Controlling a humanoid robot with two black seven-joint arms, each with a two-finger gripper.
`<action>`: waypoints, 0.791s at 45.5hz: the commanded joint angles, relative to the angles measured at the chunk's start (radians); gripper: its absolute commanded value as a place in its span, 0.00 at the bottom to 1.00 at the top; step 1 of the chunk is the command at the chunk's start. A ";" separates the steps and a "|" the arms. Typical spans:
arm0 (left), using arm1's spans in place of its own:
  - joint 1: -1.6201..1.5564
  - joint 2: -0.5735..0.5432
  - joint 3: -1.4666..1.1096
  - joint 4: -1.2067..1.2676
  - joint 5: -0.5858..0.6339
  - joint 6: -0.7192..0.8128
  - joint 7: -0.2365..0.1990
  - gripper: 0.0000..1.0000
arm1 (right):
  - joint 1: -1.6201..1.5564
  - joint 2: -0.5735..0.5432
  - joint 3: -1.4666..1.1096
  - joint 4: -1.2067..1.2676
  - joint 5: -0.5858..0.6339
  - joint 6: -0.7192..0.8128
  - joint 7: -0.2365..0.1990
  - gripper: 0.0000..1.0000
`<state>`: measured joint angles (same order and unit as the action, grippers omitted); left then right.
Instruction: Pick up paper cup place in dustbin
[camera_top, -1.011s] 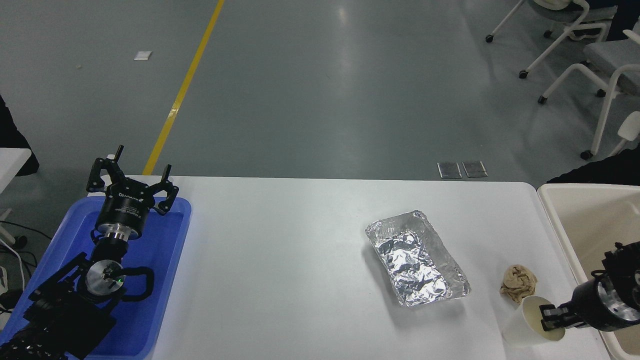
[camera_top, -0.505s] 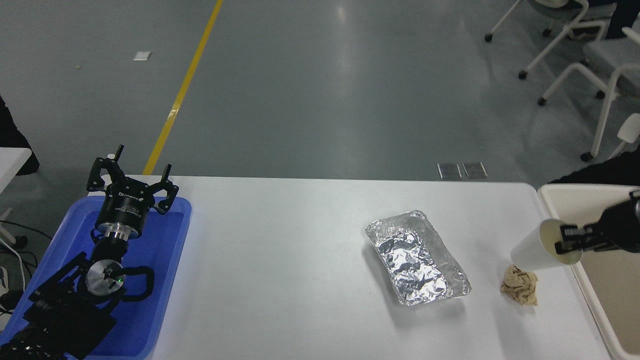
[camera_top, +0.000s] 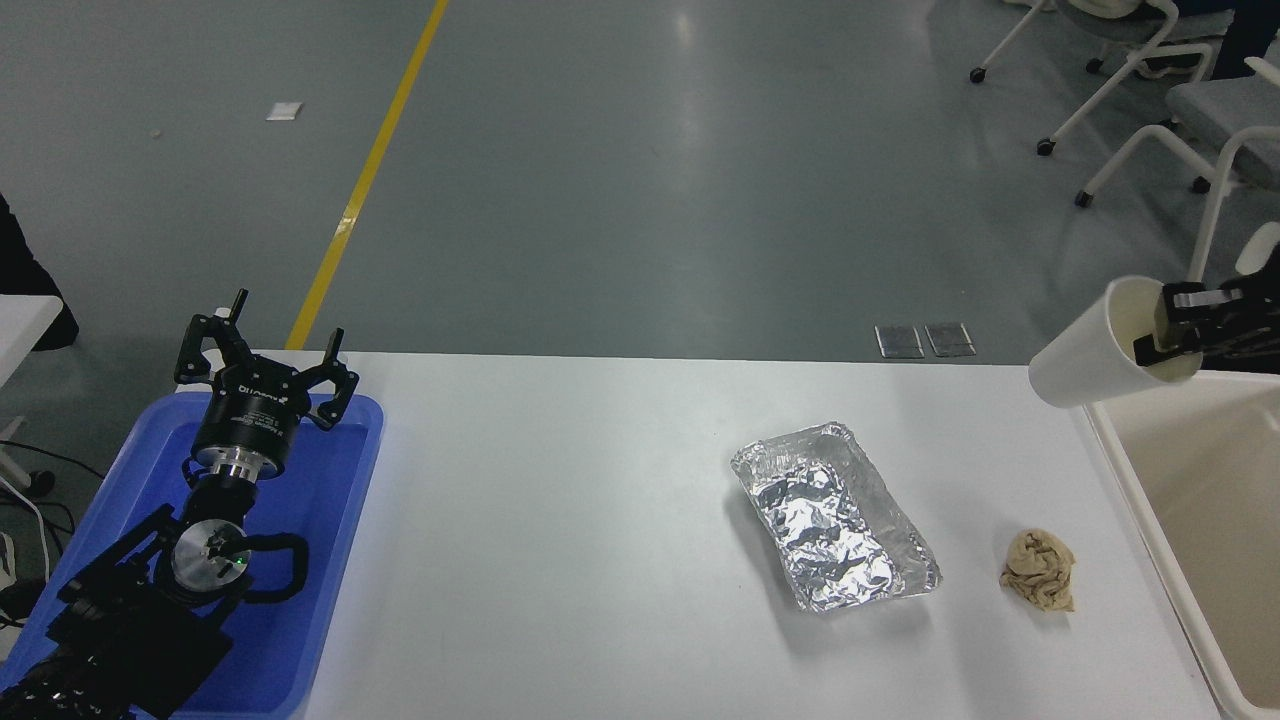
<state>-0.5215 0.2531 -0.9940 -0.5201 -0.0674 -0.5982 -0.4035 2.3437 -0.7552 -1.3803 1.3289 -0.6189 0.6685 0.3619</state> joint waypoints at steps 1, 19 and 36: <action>0.000 0.000 0.000 0.000 0.000 0.000 0.000 1.00 | 0.075 -0.012 -0.006 0.000 -0.007 0.062 0.000 0.00; 0.000 0.000 0.000 0.000 0.000 0.000 0.000 1.00 | -0.067 -0.010 0.014 -0.155 0.022 0.022 -0.004 0.00; 0.000 0.000 0.000 0.000 0.000 0.000 0.000 1.00 | -0.797 0.051 0.038 -0.795 0.534 -0.162 -0.012 0.00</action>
<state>-0.5210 0.2530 -0.9940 -0.5202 -0.0675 -0.5982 -0.4033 1.9214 -0.7351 -1.3523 0.8717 -0.3360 0.5993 0.3561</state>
